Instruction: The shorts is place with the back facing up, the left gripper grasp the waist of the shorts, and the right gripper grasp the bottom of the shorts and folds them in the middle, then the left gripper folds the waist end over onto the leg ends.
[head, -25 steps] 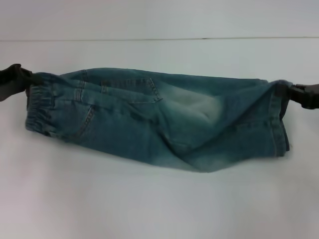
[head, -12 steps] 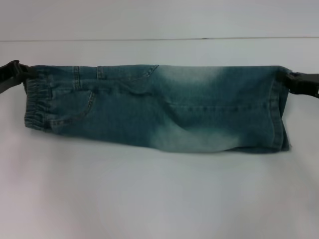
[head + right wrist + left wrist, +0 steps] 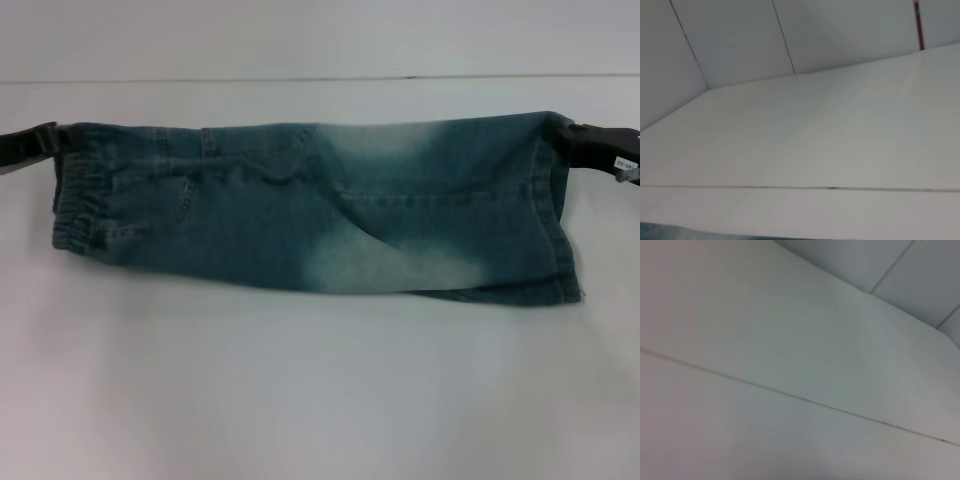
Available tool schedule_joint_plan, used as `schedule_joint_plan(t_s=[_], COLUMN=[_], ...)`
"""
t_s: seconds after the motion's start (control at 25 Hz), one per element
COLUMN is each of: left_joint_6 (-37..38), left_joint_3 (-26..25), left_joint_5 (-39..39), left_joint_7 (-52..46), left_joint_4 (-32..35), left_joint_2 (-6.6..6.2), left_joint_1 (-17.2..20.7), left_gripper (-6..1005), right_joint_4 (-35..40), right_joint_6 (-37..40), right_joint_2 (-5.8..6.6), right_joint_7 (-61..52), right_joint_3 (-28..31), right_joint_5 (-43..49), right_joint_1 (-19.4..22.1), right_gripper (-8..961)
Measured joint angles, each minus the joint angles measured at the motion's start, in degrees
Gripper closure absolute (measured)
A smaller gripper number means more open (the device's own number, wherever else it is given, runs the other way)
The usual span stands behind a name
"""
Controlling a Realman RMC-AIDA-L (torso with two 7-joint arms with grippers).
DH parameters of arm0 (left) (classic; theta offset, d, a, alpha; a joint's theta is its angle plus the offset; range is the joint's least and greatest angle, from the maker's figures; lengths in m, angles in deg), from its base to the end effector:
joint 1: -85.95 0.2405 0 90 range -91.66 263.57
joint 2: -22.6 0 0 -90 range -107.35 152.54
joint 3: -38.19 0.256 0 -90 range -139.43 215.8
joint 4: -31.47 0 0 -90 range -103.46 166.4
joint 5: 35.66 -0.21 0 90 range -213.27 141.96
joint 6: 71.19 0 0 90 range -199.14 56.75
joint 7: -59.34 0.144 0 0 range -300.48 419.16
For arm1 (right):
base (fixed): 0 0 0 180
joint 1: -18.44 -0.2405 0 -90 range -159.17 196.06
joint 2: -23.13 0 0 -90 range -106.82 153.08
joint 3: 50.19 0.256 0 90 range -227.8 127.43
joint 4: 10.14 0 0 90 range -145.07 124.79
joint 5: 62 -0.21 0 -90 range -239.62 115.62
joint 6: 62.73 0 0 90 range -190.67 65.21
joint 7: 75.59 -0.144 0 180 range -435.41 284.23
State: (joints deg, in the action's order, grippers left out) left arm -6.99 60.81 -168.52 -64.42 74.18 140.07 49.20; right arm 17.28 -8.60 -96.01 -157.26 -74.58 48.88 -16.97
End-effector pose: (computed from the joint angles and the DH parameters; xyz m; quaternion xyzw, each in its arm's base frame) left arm -0.3143 0.4019 0.0684 -0.7303 -0.5588 -0.2179 0.3270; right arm 0.3185 0.3983 0.0184 -0.7952 0.3974 0.2329 0.3944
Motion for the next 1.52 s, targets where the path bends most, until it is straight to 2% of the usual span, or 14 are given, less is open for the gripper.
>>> schedule_joint_plan(t_s=[0.16,0.32,0.52,0.56,0.8,0.88,0.92,1.04,1.12,1.16,1.32,1.52], left_joint_6=[-1.07,-5.26,-8.55,-8.77,-8.15,-7.31,-6.77,-3.44,-0.89,0.30,6.23,12.15], left_joint_3=[2.35,5.49,6.32,6.29,6.28,6.15,6.15,6.25,6.36,6.35,6.06,6.09], left_joint_5=[0.60,0.61,1.26,1.76,2.78,2.79,2.79,2.41,2.07,1.89,-1.45,-10.84], left_joint_7=[4.13,4.83,5.31,5.60,6.50,5.95,5.60,3.46,1.17,-0.31,-7.96,-20.94], left_joint_4=[-0.07,-0.01,0.14,0.18,0.54,0.63,0.70,1.95,3.10,3.65,6.90,8.96], left_joint_2=[0.66,1.80,2.26,2.25,2.06,1.91,1.77,1.05,0.46,0.11,-1.29,-2.20], left_joint_1=[-0.58,-0.67,0.28,0.50,0.78,0.92,1.07,1.97,2.90,3.40,5.05,4.19], left_gripper=[952,918,876,838,606,526,485,352,259,212,138,63], right_joint_4=[-0.63,-1.64,-2.27,-2.27,-2.26,-1.63,-1.63,-0.28,1.41,1.96,4.90,8.39], right_joint_6=[-1.61,-2.67,-2.88,-2.78,-2.33,-0.59,-0.59,3.73,9.77,12.11,26.70,40.12], right_joint_2=[-0.12,-0.16,-0.17,-0.15,-0.09,0.10,0.10,0.55,1.09,1.34,2.95,4.43], right_joint_7=[-0.09,-0.17,-0.20,-0.24,-0.72,-1.62,-1.62,-3.07,-3.71,-3.80,-3.41,-3.48], right_joint_3=[-1.89,-3.04,-3.10,-3.11,-2.91,-2.42,-2.42,-2.36,-2.35,-2.34,-2.69,-6.58], right_joint_5=[0.29,0.33,0.12,0.10,0.06,-0.34,-0.34,-2.00,-4.19,-4.98,-6.38,-2.34], right_joint_1=[-0.55,-0.75,-0.10,0.10,1.13,2.05,2.05,3.38,4.89,5.46,7.43,7.13], right_gripper=[937,901,856,847,648,401,361,242,162,151,109,110])
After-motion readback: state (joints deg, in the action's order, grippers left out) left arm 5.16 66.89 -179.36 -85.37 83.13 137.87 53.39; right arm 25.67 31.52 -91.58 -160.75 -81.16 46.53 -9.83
